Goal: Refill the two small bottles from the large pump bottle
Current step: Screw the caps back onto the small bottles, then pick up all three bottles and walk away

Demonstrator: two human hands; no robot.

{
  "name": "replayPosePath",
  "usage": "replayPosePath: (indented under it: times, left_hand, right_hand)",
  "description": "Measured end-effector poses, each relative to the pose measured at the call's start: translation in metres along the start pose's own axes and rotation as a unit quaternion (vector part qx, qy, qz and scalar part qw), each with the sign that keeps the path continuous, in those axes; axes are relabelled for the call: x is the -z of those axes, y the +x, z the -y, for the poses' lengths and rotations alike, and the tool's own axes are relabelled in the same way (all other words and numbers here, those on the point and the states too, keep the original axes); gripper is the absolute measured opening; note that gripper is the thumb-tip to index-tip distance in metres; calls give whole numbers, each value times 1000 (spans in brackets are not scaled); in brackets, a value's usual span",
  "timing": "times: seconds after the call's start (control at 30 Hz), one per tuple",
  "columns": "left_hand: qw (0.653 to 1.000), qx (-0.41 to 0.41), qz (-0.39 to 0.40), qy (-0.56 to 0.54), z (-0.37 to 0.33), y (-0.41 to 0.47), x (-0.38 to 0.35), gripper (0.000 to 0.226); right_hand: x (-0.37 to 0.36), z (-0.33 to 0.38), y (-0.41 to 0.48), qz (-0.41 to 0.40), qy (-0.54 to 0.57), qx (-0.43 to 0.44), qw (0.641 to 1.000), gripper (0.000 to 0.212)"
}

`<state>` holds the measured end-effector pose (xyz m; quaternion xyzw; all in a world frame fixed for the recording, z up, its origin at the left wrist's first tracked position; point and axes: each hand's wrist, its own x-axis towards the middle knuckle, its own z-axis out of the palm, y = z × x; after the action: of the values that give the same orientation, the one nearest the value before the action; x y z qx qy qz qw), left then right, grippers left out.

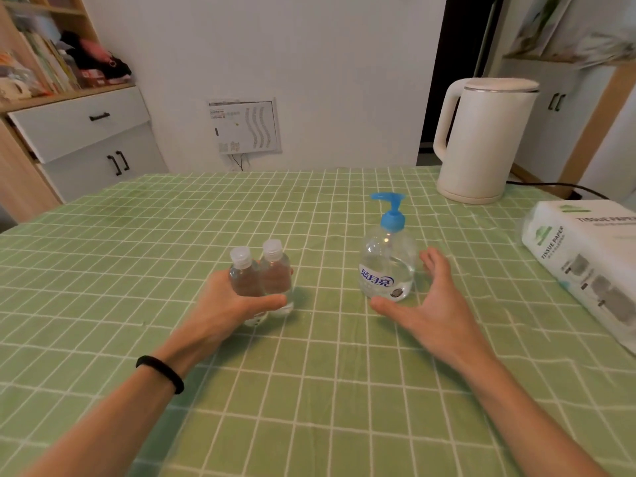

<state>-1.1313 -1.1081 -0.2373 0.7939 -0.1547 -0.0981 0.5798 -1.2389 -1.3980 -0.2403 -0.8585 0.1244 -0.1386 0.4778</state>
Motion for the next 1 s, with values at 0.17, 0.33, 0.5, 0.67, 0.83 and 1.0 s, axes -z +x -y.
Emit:
replayPosePath:
  times: [0.17,0.33,0.5,0.67,0.83,1.0]
  left_hand:
    - [998,-7,-50,-39,-6,-19,-11,49]
    - [994,-5,-84,-65,-6,-65,-10,47]
    - [991,6,-87,-106,-13,-134,-9,53]
    - [982,32,-118,-141,-20,-191,-10,51]
    - [971,49,-196,-127,-25,-241,-7,55]
    - [952,65,-268,-129,-27,-299,0,40]
  right_hand:
    - [-19,0,25,-17,-29,-2,999,121]
    - [-22,-5,29,-63,-42,18,997,92]
    - [-12,-1,4,-43,72,23,996,85]
    - [-13,22,-36,70,225,57,970,76]
    - [-20,45,-77,212,247,88,941,81]
    - [-27,59,-112,300,192,132,925,82]
